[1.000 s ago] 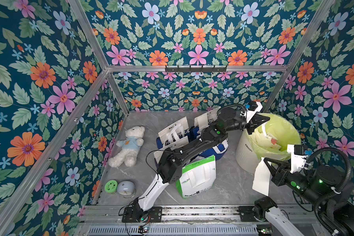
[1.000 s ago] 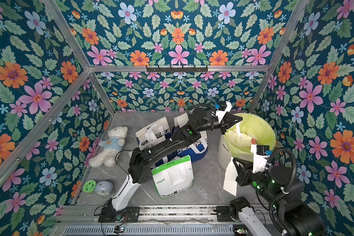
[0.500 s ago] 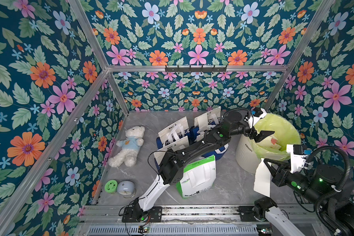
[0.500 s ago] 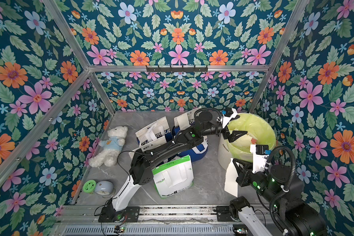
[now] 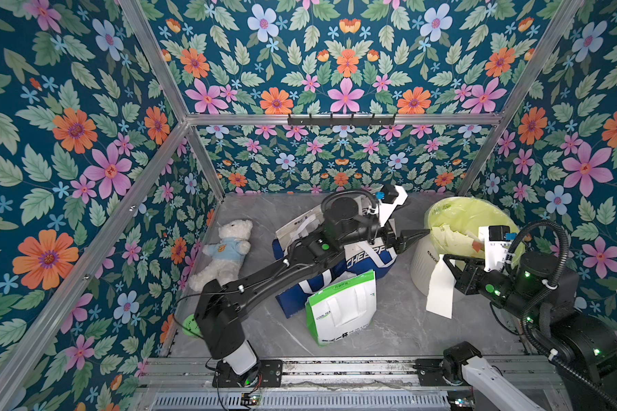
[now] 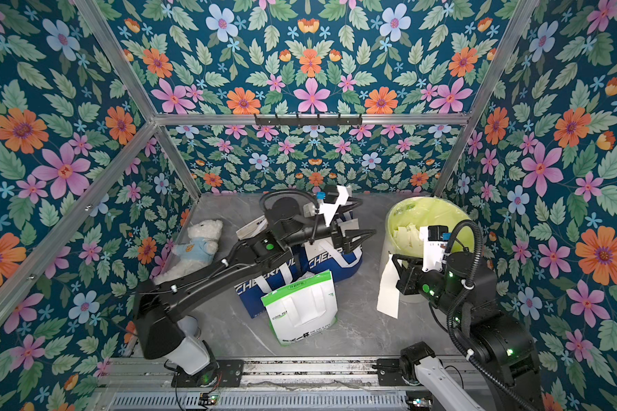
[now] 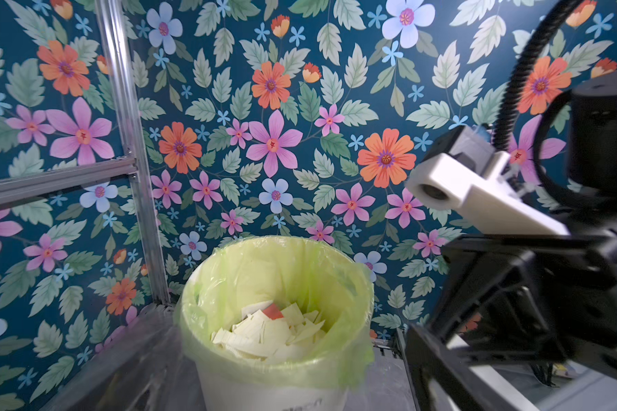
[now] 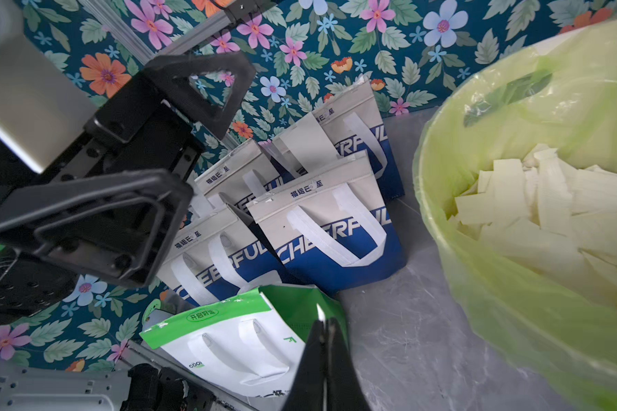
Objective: Shred takeout receipts and throw away
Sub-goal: Place the takeout receipt in the trash bin, then adjust the takeout receipt.
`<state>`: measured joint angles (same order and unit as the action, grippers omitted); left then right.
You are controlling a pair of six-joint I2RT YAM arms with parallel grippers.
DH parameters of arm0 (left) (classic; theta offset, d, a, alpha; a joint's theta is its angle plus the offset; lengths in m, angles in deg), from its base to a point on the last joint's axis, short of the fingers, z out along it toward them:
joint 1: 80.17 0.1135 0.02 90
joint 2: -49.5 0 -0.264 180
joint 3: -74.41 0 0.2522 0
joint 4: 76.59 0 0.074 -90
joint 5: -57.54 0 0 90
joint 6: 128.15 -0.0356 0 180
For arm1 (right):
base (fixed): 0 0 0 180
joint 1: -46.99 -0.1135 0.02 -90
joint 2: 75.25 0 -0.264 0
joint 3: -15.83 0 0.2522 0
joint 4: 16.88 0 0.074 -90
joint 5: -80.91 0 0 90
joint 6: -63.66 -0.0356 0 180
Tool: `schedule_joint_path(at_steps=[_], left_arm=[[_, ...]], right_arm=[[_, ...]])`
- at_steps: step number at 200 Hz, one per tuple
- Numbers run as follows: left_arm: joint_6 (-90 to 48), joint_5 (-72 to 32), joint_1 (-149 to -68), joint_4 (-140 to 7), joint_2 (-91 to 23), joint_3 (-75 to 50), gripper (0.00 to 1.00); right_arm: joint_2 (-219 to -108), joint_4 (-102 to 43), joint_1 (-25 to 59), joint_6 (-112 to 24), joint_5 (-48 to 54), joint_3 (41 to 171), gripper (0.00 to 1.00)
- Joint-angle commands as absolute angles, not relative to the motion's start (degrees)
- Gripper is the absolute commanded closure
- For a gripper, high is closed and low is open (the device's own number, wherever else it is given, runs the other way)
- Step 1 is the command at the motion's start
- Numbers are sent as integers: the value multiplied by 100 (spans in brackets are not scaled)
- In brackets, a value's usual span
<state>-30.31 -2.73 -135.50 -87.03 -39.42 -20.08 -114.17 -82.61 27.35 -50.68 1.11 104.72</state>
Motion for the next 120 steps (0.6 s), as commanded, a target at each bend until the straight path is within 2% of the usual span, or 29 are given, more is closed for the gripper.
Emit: schedule_joint_path(at_steps=[1, 19, 39, 69, 120], left_arm=[[-2519, 111, -13533, -9407, -3267, -1170, 1], [-2134, 422, -13532, -10221, -2802, -420, 1], [-1664, 496, -13530, -10794, -2572, 37, 6], [-1011, -11, -13536, -11567, -2551, 465, 10], [650, -783, -13541, -13544, -3324, 628, 13]], right_arm=[[-11460, -6601, 2738, -5440, 944, 10180, 100], [-11520, -5465, 2741, -5840, 1361, 9839, 100], [-11528, -4147, 2735, -6263, 1507, 9389, 100], [-11565, -2427, 2741, -6843, 1473, 8810, 100], [-11745, -1382, 2730, -7309, 1600, 8514, 100]])
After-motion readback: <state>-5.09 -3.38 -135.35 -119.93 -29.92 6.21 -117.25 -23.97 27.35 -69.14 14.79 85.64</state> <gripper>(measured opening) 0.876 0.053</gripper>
